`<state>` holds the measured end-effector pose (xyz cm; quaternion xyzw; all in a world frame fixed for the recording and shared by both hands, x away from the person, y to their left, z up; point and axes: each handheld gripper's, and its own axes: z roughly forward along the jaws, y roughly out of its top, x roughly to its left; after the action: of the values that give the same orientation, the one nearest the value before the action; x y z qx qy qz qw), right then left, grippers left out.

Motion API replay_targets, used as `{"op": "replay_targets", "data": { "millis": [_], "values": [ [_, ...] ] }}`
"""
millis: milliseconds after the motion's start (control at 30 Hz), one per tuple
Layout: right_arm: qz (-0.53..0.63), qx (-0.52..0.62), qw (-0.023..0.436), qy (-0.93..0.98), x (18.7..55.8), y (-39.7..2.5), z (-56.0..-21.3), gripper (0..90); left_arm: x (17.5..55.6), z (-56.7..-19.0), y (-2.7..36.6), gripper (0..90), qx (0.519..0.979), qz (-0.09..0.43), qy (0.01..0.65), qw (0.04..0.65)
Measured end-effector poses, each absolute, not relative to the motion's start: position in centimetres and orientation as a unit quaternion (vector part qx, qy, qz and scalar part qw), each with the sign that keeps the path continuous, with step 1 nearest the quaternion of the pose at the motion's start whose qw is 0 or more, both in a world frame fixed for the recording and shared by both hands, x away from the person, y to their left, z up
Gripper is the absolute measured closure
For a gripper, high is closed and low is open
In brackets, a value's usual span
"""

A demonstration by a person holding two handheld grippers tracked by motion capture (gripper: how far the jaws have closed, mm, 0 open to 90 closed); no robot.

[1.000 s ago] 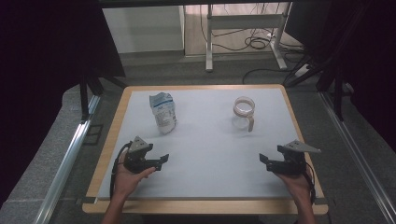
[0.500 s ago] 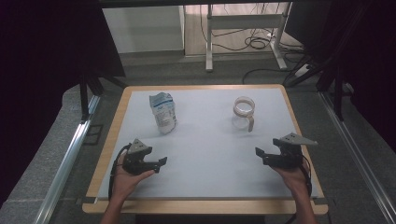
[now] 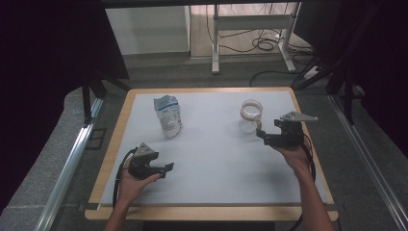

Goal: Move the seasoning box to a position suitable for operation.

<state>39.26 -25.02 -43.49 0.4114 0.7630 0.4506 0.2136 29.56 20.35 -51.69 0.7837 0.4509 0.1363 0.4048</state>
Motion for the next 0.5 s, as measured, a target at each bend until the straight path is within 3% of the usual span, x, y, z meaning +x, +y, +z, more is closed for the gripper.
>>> {"op": "replay_targets", "data": {
  "millis": [500],
  "values": [
    [0.380,0.448,0.227,0.777,47.3,-20.1,-44.4,3.2,29.3,-51.5,20.6,21.0,0.781,0.137,0.452,0.408]
  ]
}}
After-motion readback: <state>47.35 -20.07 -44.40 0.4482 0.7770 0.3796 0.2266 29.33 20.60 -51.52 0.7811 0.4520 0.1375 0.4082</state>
